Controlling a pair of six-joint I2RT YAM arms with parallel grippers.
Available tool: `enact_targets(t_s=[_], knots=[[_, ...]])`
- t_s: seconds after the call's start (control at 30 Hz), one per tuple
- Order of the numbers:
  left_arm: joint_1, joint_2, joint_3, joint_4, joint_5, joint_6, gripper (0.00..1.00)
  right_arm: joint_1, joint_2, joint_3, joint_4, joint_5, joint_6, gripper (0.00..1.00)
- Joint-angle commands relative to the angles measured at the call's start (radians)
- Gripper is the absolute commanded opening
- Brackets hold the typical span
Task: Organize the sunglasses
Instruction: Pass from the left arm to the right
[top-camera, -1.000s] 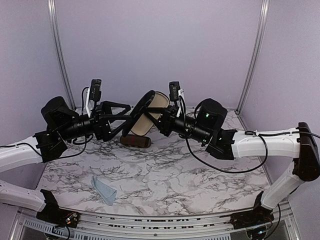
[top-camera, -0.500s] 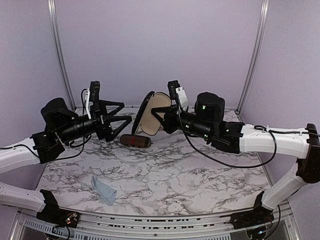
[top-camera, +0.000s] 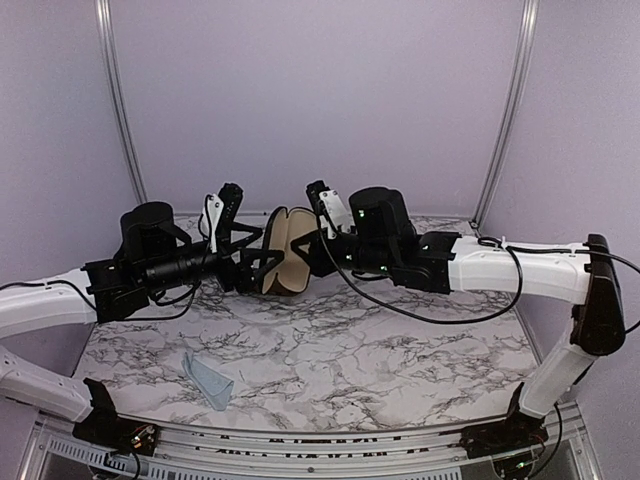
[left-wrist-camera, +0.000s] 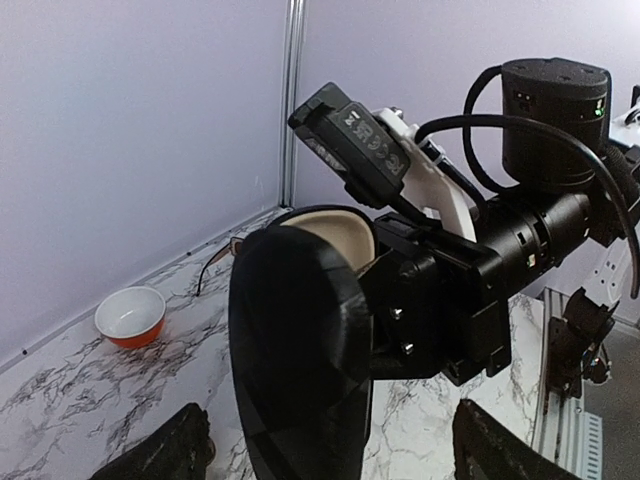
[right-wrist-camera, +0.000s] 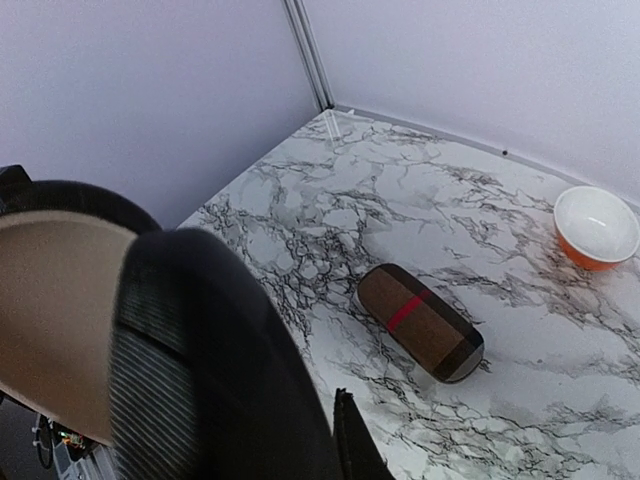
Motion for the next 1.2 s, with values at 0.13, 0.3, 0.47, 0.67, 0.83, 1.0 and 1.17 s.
enact_targets(t_s=[0.13,0.3,0.47,0.67,0.83,1.0,1.17], knots=[[-0.026,0.038,0.062,-0.081,-0.148,0.067,0.61,0.008,0.007,0.063,-0.034,-0.024,0.015,0.00],[-0.026,0.037,0.064,-0.095,-0.228,0.083,0.47,0.008,-0.020,0.044,-0.036,-0.015,-0.001,0.00],[-0.026,0.037,0.071,-0.110,-0.274,0.088,0.35,0.008,-0.053,0.019,-0.029,-0.007,-0.022,0.00],[-0.026,0.045,0.082,-0.121,-0.258,0.085,0.30,0.009,-0.065,0.010,-0.036,-0.008,-0.028,0.00],[-0.026,0.057,0.092,-0.132,-0.250,0.077,0.29,0.008,-0.052,0.019,-0.040,-0.020,-0.028,0.00],[-0.026,0.063,0.098,-0.133,-0.264,0.050,0.22,0.008,-0.043,0.027,-0.036,-0.037,-0.026,0.07],[-0.026,0.087,0.130,-0.154,-0.330,-0.025,0.16,0.008,-0.024,0.035,-0.034,-0.059,-0.022,0.24]])
